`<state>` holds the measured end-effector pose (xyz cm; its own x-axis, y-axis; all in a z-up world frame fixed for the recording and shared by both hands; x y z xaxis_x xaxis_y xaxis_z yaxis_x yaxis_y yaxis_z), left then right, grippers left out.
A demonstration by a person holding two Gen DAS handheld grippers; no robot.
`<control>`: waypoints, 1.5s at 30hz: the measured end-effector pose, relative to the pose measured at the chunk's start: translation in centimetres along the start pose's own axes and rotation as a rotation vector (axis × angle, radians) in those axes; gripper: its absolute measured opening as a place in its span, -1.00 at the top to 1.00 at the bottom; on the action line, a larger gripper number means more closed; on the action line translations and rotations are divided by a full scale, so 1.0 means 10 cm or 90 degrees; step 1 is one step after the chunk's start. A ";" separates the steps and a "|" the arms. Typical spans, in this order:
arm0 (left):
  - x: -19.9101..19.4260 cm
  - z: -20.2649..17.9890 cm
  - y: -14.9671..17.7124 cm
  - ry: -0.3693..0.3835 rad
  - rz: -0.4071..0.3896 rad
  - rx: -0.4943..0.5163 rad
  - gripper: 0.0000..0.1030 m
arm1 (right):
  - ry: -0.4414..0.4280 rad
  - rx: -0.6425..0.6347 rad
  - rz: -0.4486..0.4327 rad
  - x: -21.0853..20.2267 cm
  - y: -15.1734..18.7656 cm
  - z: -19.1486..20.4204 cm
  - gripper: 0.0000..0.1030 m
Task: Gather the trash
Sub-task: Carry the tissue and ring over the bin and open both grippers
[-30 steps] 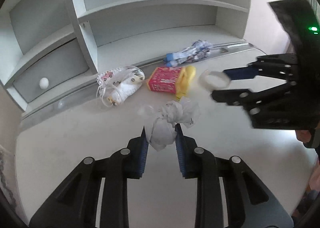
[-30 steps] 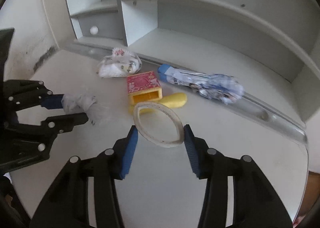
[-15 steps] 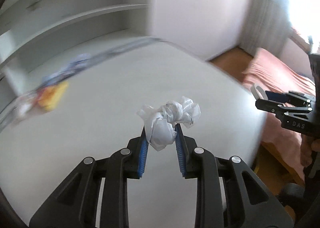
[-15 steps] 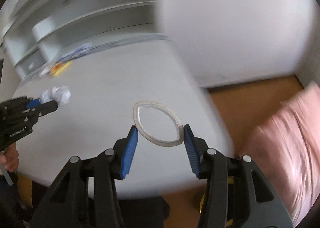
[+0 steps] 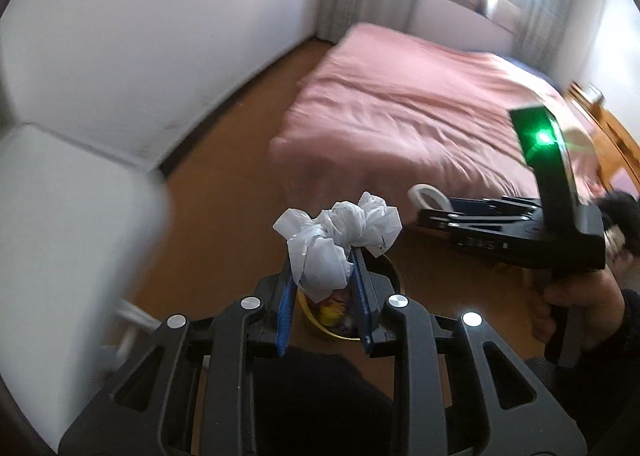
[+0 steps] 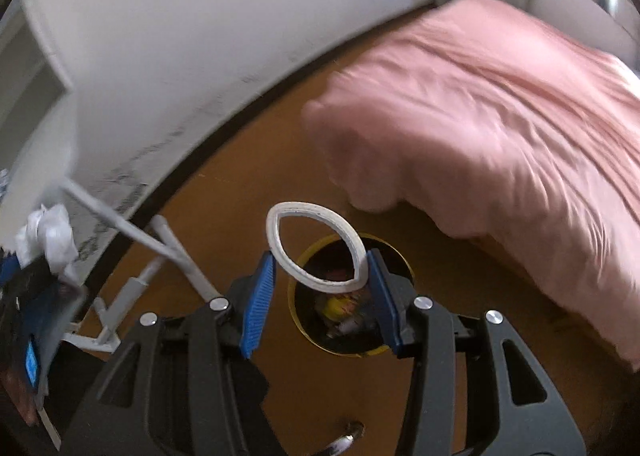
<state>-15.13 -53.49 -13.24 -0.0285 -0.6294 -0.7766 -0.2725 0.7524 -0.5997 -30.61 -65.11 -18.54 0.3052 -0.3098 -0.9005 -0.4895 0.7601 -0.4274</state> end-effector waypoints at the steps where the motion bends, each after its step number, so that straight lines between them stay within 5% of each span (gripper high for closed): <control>1: 0.15 -0.06 0.03 0.011 0.009 0.005 0.51 | 0.002 0.010 0.009 0.07 0.03 -0.09 0.10; 10: 1.08 -0.30 0.14 0.030 0.094 0.006 0.51 | -0.022 0.083 0.100 0.58 0.29 -0.54 0.10; 22: 1.34 -0.37 0.15 0.052 0.112 0.010 0.46 | -0.037 0.091 0.089 0.60 0.16 -0.50 0.10; 24: 1.39 -0.39 0.14 0.061 0.120 0.009 -0.05 | -0.036 0.094 0.087 0.59 0.14 -0.51 0.10; 28: 1.39 -0.43 0.12 0.057 0.112 0.014 -0.31 | -0.031 0.108 0.076 0.55 0.11 -0.55 0.02; 38: 1.03 -0.42 0.03 0.031 0.080 0.022 -0.69 | -0.006 0.102 0.037 0.40 0.03 -0.58 -0.26; 45: -0.06 0.01 -0.17 -0.037 -0.022 0.005 -0.76 | -0.010 0.009 -0.014 0.03 -0.13 -0.04 -0.30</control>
<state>-14.51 -54.39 -11.80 0.0367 -0.6430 -0.7650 -0.2649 0.7318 -0.6279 -30.20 -66.43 -18.33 0.3286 -0.3179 -0.8894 -0.4709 0.7611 -0.4460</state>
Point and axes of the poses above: each gripper's, at about its wrist camera, not at the fingertips, and x roughly the way its jaws point, z to its left, y to its underside, the point moved 7 cm from there along x, roughly the way its jaws point, and after that the axes turned 3 degrees about -x, right-handed, at the moved point
